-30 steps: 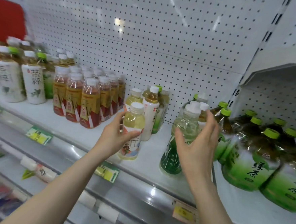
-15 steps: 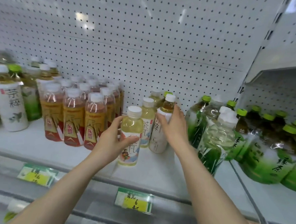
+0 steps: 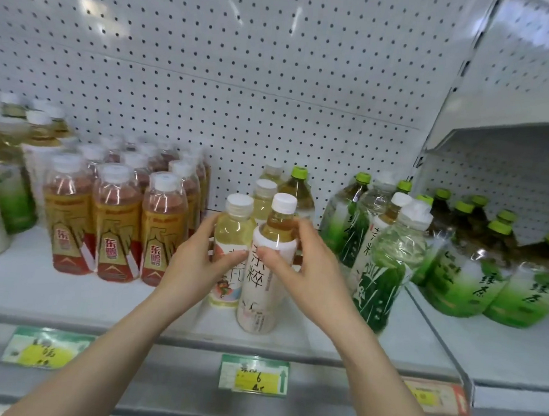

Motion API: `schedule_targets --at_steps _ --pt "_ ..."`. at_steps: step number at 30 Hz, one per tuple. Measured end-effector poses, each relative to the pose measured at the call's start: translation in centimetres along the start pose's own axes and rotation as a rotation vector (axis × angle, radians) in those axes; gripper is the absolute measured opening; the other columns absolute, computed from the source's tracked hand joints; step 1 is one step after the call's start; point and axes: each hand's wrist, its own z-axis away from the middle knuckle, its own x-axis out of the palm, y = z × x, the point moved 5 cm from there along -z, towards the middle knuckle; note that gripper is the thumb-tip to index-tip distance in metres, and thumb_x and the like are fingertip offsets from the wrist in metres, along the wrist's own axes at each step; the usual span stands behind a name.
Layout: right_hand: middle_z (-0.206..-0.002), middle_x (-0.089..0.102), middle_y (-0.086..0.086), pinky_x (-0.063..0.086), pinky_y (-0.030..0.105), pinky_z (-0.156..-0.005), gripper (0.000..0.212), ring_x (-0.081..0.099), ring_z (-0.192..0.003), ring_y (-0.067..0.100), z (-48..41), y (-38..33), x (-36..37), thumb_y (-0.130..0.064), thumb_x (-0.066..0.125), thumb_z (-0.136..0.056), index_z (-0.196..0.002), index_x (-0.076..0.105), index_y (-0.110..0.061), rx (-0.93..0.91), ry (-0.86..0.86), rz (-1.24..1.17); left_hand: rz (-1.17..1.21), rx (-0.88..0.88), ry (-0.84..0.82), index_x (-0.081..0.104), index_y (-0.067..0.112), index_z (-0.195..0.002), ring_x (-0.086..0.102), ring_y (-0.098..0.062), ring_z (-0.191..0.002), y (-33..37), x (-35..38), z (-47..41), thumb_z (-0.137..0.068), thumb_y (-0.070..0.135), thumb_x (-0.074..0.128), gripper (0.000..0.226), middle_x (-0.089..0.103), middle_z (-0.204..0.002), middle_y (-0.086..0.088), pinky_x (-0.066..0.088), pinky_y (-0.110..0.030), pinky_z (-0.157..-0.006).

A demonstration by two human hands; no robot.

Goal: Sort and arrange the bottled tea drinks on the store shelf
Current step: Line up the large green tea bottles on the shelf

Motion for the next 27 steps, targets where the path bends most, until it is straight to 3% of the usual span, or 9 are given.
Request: schedule_targets --at_steps 3,5,7,10,12,15,18,21,27 --pt "-0.129 0.059 -0.024 0.048 0.028 -0.097 0.075 0.056 -0.117 -0.004 -2.1 1.2 -1.6 -0.084 0.045 -0.077 -0.134 0.051 -0.035 0.098 -0.021 -0.248 -0.02 -0.017 -0.012 0.035 0.071 -0.115 0.057 0.019 -0.094 0.0 -0.2 -0.1 -0.077 0.048 0.073 0.058 0.06 -0.098 0.043 0.045 -0.013 -0.074" --pt "-0.135 0.056 -0.013 0.046 0.034 -0.1 0.06 0.055 -0.124 0.009 -5.4 3.2 -3.3 -0.064 0.042 -0.095 -0.143 0.045 -0.028 0.139 0.172 -0.175 -0.028 -0.025 -0.021 0.032 0.066 -0.122 0.055 0.016 -0.097 -0.1 -0.3 -0.1 -0.079 0.046 0.073 0.063 0.059 -0.1 0.04 0.045 -0.016 -0.076" --pt "-0.147 0.047 0.0 0.041 0.039 -0.106 0.059 0.046 -0.135 0.021 -9.1 5.1 -3.6 -0.042 0.053 -0.099 -0.151 0.033 -0.02 0.214 0.221 0.007 -0.033 -0.03 -0.021 0.029 0.065 -0.124 0.054 0.014 -0.097 -0.3 -0.2 -0.2 -0.079 0.047 0.073 0.065 0.056 -0.101 0.041 0.046 -0.018 -0.079" --pt "-0.156 0.036 0.006 0.034 0.043 -0.114 0.085 0.039 -0.14 0.026 -12.4 7.5 -0.8 -0.027 0.074 -0.087 -0.155 0.023 -0.02 0.305 0.021 0.017 -0.041 -0.038 -0.025 0.027 0.071 -0.119 0.055 0.004 -0.104 -0.4 -0.2 -0.1 -0.077 0.05 0.072 0.065 0.052 -0.104 0.042 0.047 -0.025 -0.086" --pt "-0.158 0.03 0.007 0.034 0.045 -0.115 0.096 0.037 -0.141 0.028 -12.9 8.6 0.2 -0.024 0.079 -0.081 -0.156 0.02 -0.023 0.329 -0.006 0.018 -0.024 -0.047 -0.022 0.029 0.074 -0.114 0.054 0.0 -0.108 -0.6 -0.1 -0.1 -0.077 0.049 0.072 0.062 0.052 -0.106 0.042 0.045 -0.025 -0.089" --pt "-0.162 0.01 0.011 0.029 0.047 -0.118 0.097 0.025 -0.147 0.034 -12.2 9.7 0.0 -0.036 0.083 -0.076 -0.153 0.027 -0.016 0.387 0.083 0.105 -0.023 -0.036 -0.005 0.028 0.076 -0.112 0.054 0.006 -0.102 -0.4 -0.1 -0.1 -0.078 0.047 0.073 0.064 0.052 -0.104 0.043 0.042 -0.016 -0.083" --pt "-0.154 0.017 0.019 0.037 0.045 -0.113 0.095 0.036 -0.137 0.038 -9.7 8.3 -0.3 -0.044 0.079 -0.078 -0.146 0.027 -0.003 0.36 0.161 0.292 -0.03 -0.042 0.002 0.03 0.062 -0.125 0.054 0.0 -0.105 -0.5 0.0 -0.2 -0.079 0.045 0.072 0.065 0.052 -0.105 0.041 0.042 -0.019 -0.083" --pt "-0.14 0.027 0.017 0.044 0.04 -0.097 0.088 0.044 -0.121 0.035 -6.3 6.1 -0.9 -0.048 0.072 -0.084 -0.143 0.027 -0.001 0.313 0.217 0.421 -0.033 -0.047 -0.002 0.034 0.051 -0.135 0.055 -0.005 -0.11 -0.7 0.1 -0.4 -0.08 0.043 0.073 0.067 0.055 -0.108 0.034 0.042 -0.022 -0.085" --pt "-0.125 0.034 0.013 0.042 0.031 -0.083 0.077 0.052 -0.101 0.029 -1.1 3.9 -2.2 -0.049 0.07 -0.084 -0.134 0.037 -0.001 0.243 0.193 0.582 0.011 -0.071 -0.03 0.039 0.042 -0.14 0.057 -0.011 -0.113 -0.9 0.3 -0.8 -0.081 0.039 0.074 0.068 0.062 -0.117 0.019 0.043 -0.027 -0.09"
